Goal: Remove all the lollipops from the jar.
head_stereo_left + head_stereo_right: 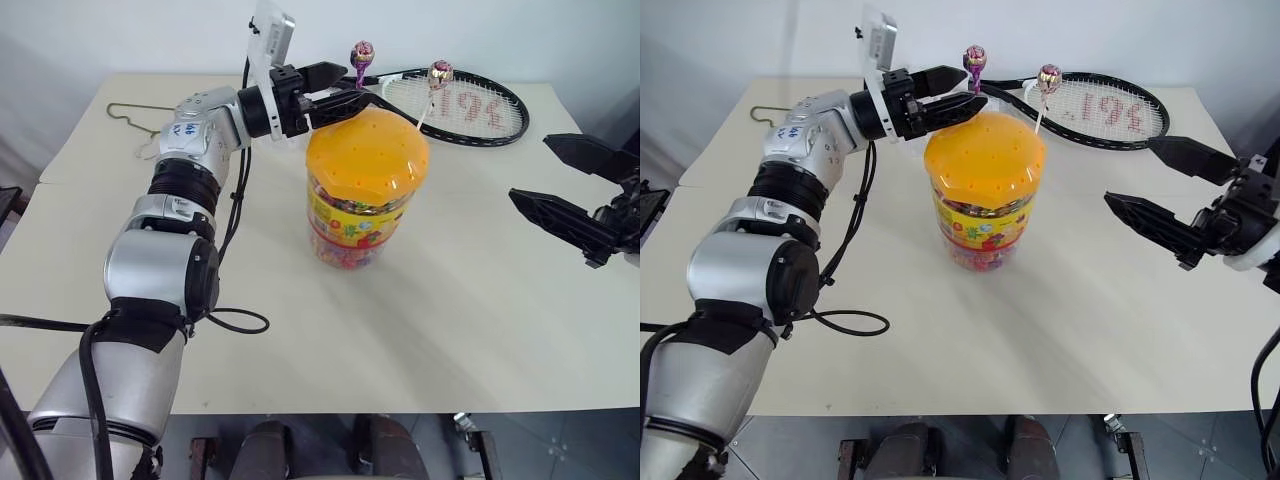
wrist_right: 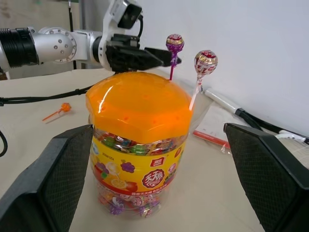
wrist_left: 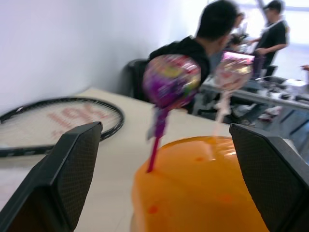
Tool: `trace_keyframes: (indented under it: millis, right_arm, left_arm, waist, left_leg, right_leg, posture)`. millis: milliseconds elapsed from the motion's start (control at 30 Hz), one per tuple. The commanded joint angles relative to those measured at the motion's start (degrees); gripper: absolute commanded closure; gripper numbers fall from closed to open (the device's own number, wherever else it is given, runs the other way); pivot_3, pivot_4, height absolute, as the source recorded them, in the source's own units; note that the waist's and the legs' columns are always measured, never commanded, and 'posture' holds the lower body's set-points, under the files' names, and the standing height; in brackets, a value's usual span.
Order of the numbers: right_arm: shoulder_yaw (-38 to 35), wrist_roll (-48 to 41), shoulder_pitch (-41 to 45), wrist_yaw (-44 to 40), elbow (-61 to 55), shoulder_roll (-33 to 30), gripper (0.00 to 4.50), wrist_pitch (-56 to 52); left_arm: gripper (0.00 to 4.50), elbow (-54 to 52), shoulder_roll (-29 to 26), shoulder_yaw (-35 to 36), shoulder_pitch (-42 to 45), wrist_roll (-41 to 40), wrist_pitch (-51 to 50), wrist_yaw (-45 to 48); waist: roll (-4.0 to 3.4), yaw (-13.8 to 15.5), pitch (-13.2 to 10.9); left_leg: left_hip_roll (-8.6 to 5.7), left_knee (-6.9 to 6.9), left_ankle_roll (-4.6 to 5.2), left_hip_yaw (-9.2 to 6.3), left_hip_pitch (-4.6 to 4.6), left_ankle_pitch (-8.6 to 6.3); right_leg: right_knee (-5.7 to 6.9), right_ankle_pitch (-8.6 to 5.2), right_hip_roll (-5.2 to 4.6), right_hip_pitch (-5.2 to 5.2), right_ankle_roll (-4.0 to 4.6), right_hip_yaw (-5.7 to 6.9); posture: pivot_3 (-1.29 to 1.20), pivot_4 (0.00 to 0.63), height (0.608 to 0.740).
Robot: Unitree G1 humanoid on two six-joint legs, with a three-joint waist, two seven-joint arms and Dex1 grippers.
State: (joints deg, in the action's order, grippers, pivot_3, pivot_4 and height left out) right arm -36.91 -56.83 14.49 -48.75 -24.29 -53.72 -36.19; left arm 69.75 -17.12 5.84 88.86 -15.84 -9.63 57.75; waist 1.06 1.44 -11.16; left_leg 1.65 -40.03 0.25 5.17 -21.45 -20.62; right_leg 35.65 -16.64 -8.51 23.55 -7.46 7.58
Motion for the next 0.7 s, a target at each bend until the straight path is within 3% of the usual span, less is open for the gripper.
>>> trace_keyframes:
  millis: [33,500,700]
  right_arm:
    - [-2.9,-1.4,-0.6,1.1,-2.2,0.3,0.0,1.0]
    - [-5.7,-2.3,-4.2,3.7,-5.2,1.4,0.0,1.9]
    - [-5.9,-2.6,-4.5,4.2,-5.7,1.6,0.0,1.8]
  left_arm:
    - [0.41,0.4,1.2,1.8,3.4,0.5,0.8,-2.9]
    - [4.42,2.3,2.9,4.2,7.5,2.1,0.8,-3.5]
    - [4.46,2.5,2.3,7.0,11.5,1.3,3.1,-5.3]
  waist:
    - [0.0,0.1,0.0]
    - [0.0,0.0,0.0]
    - [0.0,0.1,0.0]
  left_leg:
    - [0.0,-0.01,0.0,0.0,0.0,0.0]
    - [-0.01,-0.01,0.01,0.0,0.0,0.0]
    - [0.0,0.01,0.01,0.0,-0.01,0.0]
  right_leg:
    - [0.0,0.0,0.0,0.0,0.0,-0.01]
    - [0.0,0.0,0.0,0.0,-0.01,-0.01]
    - [-0.02,0.0,0.0,0.01,-0.01,0.0]
  posture:
    - [0.0,0.15,0.74]
    - [0.0,0.15,0.74]
    - [0.0,0.15,0.74]
